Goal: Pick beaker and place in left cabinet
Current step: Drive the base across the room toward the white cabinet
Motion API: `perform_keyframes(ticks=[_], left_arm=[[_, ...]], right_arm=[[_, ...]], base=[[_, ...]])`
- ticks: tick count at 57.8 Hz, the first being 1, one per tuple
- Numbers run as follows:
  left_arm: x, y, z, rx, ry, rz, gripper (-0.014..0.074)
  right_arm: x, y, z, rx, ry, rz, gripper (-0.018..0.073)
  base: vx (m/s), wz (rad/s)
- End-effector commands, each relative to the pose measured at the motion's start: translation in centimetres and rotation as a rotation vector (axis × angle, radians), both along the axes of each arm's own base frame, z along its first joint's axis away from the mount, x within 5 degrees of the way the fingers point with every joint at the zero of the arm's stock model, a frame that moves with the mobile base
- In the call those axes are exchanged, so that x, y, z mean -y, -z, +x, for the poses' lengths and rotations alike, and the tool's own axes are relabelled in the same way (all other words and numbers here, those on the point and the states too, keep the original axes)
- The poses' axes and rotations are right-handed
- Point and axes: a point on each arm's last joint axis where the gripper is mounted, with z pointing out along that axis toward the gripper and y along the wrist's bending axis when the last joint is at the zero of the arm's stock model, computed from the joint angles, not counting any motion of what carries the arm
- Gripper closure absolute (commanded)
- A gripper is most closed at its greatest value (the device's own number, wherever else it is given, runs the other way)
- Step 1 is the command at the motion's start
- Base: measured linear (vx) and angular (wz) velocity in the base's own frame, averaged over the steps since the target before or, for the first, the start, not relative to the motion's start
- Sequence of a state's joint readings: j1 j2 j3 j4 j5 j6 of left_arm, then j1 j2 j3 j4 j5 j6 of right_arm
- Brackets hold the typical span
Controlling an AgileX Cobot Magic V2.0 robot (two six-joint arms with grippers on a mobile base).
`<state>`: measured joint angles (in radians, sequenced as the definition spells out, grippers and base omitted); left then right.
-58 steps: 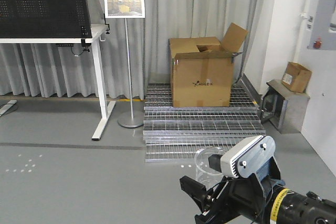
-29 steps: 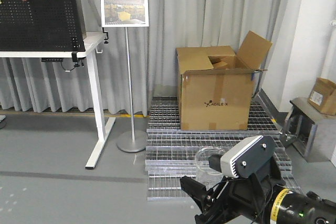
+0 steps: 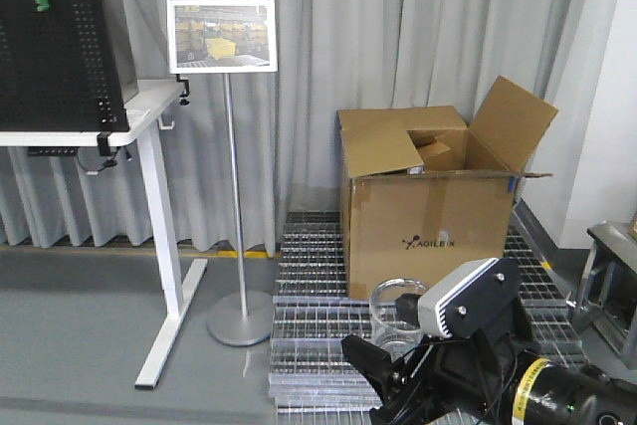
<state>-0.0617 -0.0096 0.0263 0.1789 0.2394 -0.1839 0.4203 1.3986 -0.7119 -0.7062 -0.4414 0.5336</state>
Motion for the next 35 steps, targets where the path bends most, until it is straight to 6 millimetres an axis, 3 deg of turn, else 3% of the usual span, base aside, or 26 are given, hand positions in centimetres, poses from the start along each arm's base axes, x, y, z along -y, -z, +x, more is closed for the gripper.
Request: perform_keyframes(ticks=[1, 20, 35], left_arm=[[0.13, -1.11, -0.07, 0.104, 0.014, -0.013, 0.0593], [0.13, -1.11, -0.07, 0.104, 0.014, -0.013, 0.0593], [0.13, -1.11, -0.07, 0.104, 0.014, -0.013, 0.0593]], right_arm=[[-0.20, -2.54, -0.17, 0.096, -0.027, 0.080, 0.0351], [-0.20, -2.54, -0.17, 0.095, -0.027, 0.079, 0.0351], [-0.20, -2.54, -0.17, 0.095, -0.027, 0.079, 0.0351]], base=[[0.57, -0.06], [0.51, -0.17], [0.37, -0.45]])
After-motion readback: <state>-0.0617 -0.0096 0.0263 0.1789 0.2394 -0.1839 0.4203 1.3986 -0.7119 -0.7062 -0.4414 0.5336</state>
